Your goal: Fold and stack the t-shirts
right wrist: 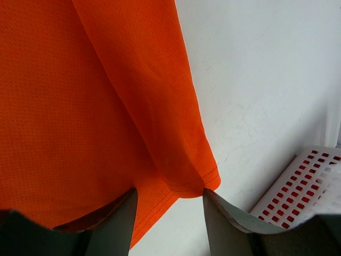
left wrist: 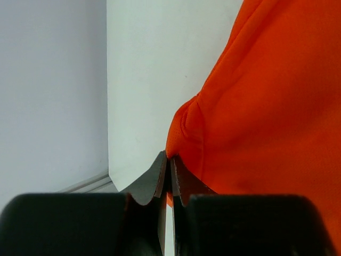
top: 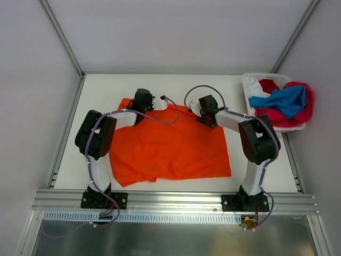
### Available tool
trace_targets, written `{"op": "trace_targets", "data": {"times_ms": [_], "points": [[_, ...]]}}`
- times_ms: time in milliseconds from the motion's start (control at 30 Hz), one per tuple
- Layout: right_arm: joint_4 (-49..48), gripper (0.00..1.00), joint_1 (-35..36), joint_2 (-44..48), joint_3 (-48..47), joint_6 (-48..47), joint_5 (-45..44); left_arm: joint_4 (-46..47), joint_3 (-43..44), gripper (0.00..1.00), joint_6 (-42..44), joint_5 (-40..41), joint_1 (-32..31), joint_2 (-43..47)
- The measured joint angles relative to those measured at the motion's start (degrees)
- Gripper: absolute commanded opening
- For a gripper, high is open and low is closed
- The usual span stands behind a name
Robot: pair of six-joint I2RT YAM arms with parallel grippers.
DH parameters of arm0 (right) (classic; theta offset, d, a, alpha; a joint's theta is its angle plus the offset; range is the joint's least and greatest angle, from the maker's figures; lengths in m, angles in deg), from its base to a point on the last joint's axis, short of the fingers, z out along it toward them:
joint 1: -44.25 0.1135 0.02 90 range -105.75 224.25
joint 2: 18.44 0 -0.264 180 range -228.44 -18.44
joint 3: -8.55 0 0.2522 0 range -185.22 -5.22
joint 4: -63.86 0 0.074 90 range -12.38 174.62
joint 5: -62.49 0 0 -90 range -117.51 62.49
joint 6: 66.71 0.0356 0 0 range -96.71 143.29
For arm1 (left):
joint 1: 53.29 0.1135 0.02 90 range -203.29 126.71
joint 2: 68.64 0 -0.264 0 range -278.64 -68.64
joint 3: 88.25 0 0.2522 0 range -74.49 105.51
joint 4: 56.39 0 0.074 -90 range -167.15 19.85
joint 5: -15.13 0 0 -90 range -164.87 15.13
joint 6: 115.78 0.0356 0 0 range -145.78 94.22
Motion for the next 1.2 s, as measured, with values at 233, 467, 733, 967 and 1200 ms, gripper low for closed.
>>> {"op": "trace_targets", "data": {"times_ms": [233,467,733,967,1200], "points": [[-2.2,0.50,1.0,-0.3,0.1,-1.7,-0.3,-0.2,0.0,0.00,0.1,0.5,0.0,0.4],[-5.0,0.21,1.1,-3.2,-0.5,-3.8,-2.4,-0.3,0.0,0.00,0.1,0.5,0.0,0.4],[-6.3,0.16,1.1,-5.5,-1.5,-5.4,-4.7,-0.3,-0.6,0.00,0.0,0.5,0.0,0.5],[-7.6,0.50,1.1,-5.7,-2.6,-6.0,-6.7,-0.3,-1.1,0.00,0.0,0.5,0.0,0.6],[-7.9,0.50,1.0,-5.7,-2.9,-6.1,-7.2,-0.3,-1.1,0.00,0.0,0.7,0.0,0.6]]}}
